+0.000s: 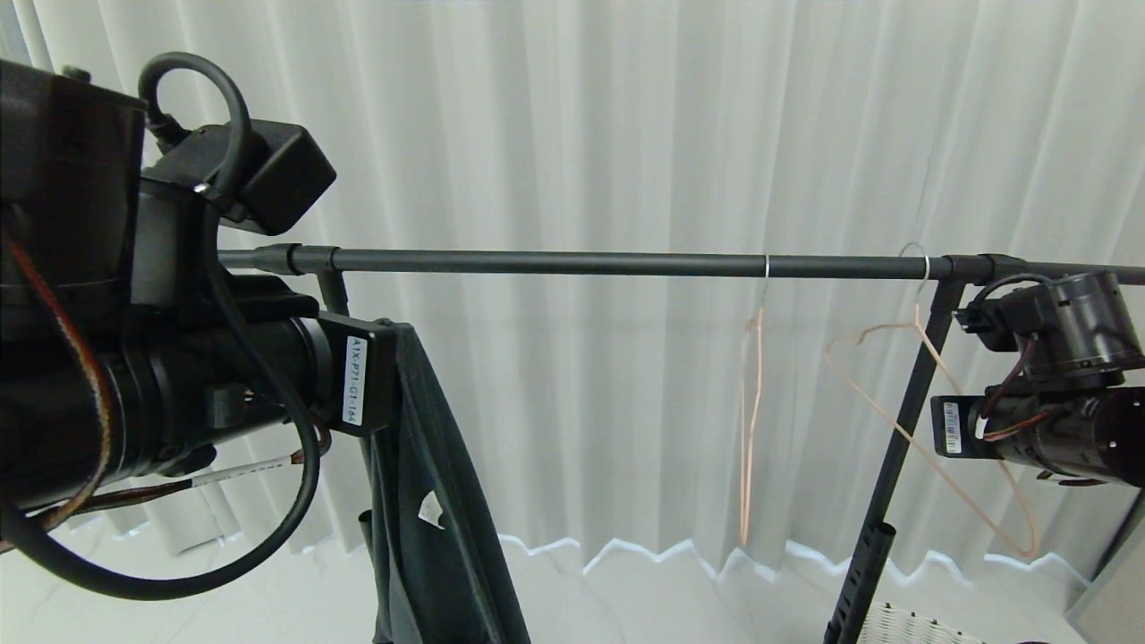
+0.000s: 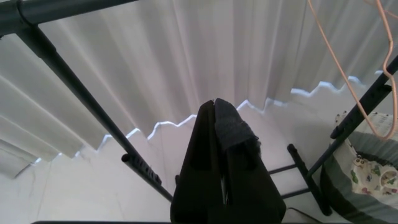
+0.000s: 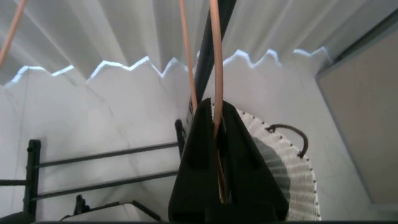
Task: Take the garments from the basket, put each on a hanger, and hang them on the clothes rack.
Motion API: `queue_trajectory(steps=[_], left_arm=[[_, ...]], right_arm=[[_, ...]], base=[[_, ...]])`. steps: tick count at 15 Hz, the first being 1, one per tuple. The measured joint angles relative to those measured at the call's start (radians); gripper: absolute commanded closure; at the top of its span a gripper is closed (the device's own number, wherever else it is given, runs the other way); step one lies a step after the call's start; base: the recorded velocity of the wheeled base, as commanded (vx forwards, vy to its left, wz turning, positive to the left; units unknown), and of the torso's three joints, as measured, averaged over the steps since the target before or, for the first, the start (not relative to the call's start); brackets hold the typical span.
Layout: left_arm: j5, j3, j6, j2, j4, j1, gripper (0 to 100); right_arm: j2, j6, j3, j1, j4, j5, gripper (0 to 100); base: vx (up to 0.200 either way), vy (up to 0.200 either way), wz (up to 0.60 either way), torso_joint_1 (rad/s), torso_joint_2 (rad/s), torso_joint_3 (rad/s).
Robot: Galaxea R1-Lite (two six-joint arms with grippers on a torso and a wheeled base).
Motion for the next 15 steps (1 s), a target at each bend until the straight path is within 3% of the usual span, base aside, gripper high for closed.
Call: queue_trajectory(steps=[5,7,12,15], left_arm=[[0.001,-0.001,0.006,-0.010,-0.035,0.000,100],[0.003,0.001,0.026,-0.011,-0.054,0.000,100],[0.083,0.006,0.032,-0.006,-0.077,0.000,100],[0.115,0.007,0.032,0.003,-0.077,0.000,100]], right_arm=[[-0.083,-0.019,0.017,0.032,-0.043,0.000,100],[-0.120,-0.063,0.043,0.041,-0.059,0.000,100],[-0.282,-0.148,0.156,0.045,-0.099,0.028,100],[-0.405,-0.170,0.241,0.045,-0.103,0.080,100]], base=[[0.000,0.000,0.00,0.000,0.00,0.000],[0.000,0.000,0.00,0.000,0.00,0.000],[0.000,0.000,0.00,0.000,0.00,0.000],[-0.200,0.000,0.00,0.009,0.01,0.004]])
